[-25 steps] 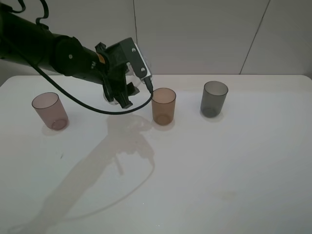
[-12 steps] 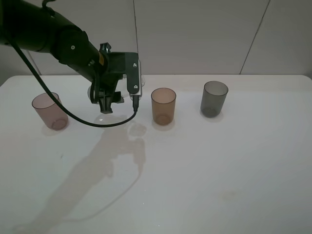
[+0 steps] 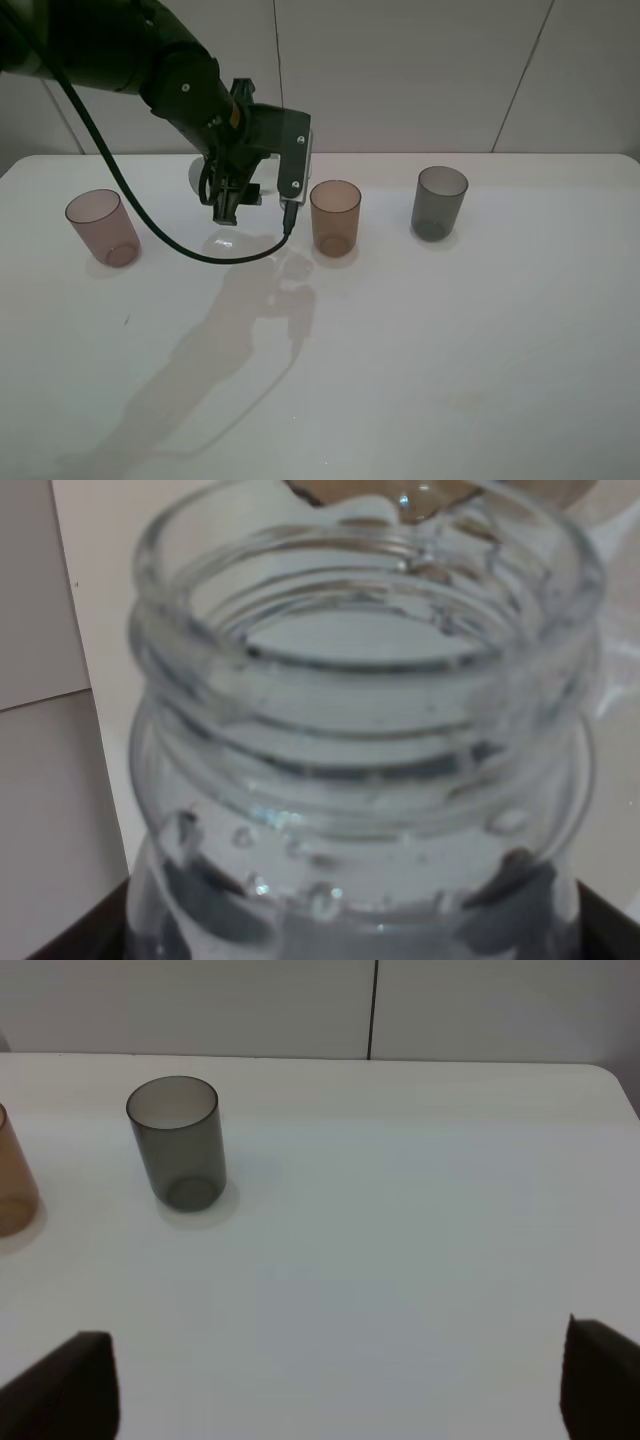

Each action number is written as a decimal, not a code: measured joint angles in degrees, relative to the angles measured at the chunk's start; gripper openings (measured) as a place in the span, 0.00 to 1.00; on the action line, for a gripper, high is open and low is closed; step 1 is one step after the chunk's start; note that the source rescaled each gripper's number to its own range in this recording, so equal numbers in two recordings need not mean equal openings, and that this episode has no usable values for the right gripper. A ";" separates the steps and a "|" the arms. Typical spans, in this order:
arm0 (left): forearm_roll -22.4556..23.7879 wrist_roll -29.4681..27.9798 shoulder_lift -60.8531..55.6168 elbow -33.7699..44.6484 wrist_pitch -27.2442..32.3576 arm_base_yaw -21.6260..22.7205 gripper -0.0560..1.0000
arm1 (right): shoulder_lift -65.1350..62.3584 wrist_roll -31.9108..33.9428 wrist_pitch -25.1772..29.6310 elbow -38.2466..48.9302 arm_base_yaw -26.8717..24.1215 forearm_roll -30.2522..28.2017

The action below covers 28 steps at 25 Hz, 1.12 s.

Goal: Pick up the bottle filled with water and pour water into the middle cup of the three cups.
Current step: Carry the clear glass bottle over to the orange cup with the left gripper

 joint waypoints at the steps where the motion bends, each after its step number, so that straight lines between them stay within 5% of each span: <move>1: 0.34 0.00 0.00 0.00 0.06 -0.17 0.05 | 0.00 0.00 0.00 0.00 0.00 0.00; 28: 11.12 0.00 0.00 0.00 -1.00 -0.49 0.05 | 0.00 0.00 0.00 0.00 0.00 0.00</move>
